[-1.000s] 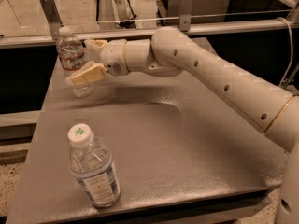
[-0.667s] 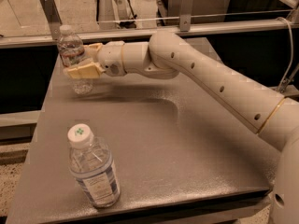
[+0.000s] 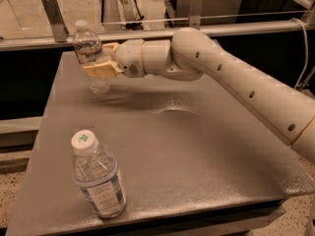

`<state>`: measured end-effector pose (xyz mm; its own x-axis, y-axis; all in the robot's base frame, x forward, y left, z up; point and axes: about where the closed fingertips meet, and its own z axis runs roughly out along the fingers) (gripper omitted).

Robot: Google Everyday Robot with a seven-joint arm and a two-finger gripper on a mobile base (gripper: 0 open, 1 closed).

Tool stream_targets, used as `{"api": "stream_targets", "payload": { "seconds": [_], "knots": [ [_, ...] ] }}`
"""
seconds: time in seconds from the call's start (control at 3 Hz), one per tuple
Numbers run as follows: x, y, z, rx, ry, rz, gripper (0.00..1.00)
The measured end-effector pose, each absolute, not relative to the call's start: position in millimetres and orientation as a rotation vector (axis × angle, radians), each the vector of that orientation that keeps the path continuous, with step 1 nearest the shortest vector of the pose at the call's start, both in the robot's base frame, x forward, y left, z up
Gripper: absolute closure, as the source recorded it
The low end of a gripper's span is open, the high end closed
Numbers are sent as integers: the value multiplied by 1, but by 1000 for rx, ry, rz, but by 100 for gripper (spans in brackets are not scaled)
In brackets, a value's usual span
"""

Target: Knock water bottle over

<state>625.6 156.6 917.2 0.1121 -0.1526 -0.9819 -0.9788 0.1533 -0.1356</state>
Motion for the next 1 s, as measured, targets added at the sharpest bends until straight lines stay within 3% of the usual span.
{"api": "stream_targets", "payload": {
  "seconds": [0.33, 1.0],
  "knots": [
    [616, 113, 939, -1345, 1326, 819, 100],
    [605, 9, 940, -1614, 1575, 596, 100]
  ]
}}
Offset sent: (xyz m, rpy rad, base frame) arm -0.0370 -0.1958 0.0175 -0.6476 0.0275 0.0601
